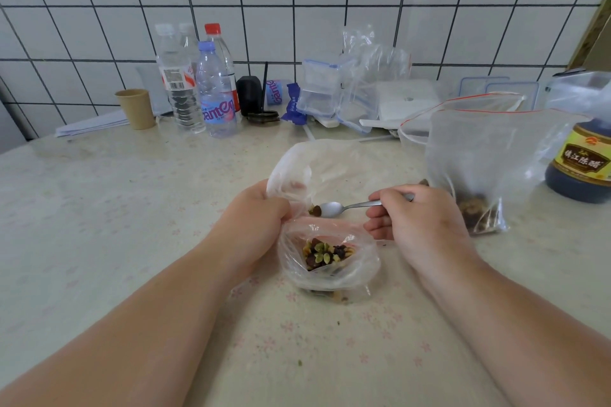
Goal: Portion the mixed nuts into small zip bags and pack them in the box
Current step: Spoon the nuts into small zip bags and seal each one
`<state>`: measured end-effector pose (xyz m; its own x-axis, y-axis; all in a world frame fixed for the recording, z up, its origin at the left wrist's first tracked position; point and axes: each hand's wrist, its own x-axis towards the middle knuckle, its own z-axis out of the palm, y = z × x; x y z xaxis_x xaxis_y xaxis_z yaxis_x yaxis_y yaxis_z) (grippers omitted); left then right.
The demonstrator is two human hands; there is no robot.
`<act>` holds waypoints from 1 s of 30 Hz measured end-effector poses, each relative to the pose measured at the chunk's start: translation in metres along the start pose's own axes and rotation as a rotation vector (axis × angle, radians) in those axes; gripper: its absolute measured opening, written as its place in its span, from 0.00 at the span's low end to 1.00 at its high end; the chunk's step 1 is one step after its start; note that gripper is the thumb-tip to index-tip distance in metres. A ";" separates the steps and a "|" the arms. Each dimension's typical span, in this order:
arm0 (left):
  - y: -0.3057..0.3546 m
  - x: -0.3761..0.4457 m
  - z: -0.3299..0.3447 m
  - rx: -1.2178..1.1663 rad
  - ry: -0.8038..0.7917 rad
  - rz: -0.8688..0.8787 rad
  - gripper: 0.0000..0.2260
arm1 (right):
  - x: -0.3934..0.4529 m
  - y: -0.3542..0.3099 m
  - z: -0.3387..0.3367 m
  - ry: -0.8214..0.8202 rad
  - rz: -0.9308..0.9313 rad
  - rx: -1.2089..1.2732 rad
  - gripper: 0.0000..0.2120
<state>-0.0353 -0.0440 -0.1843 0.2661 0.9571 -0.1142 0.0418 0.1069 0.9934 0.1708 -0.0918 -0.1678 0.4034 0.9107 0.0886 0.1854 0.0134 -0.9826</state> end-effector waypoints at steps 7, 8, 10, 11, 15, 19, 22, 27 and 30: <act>0.000 0.003 0.000 0.006 0.011 -0.006 0.16 | -0.001 0.003 0.003 -0.042 0.116 0.140 0.11; 0.000 0.003 0.000 -0.004 -0.001 -0.009 0.16 | -0.001 0.003 0.004 -0.053 0.148 0.193 0.11; -0.001 0.004 0.000 -0.008 0.003 -0.006 0.16 | 0.001 0.002 0.004 -0.071 0.225 0.309 0.10; -0.001 0.004 0.000 -0.006 0.012 -0.001 0.15 | 0.002 0.002 0.004 -0.080 0.264 0.364 0.10; 0.002 0.002 0.001 0.026 0.075 0.014 0.16 | 0.005 0.002 -0.001 -0.080 0.335 0.472 0.10; 0.003 0.001 0.002 0.023 0.127 0.018 0.16 | 0.006 0.002 -0.006 -0.032 0.330 0.484 0.09; 0.004 0.000 0.002 0.031 0.136 0.006 0.16 | 0.006 0.001 -0.005 -0.026 0.298 0.472 0.10; 0.005 -0.002 0.003 0.029 0.121 -0.012 0.17 | 0.006 0.005 -0.003 0.030 0.148 0.270 0.09; 0.008 -0.004 0.005 0.022 0.113 -0.011 0.18 | 0.005 0.005 -0.002 0.031 0.078 0.147 0.10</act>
<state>-0.0315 -0.0483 -0.1762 0.1550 0.9803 -0.1220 0.0656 0.1130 0.9914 0.1754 -0.0879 -0.1725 0.4390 0.8984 0.0138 0.0206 0.0053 -0.9998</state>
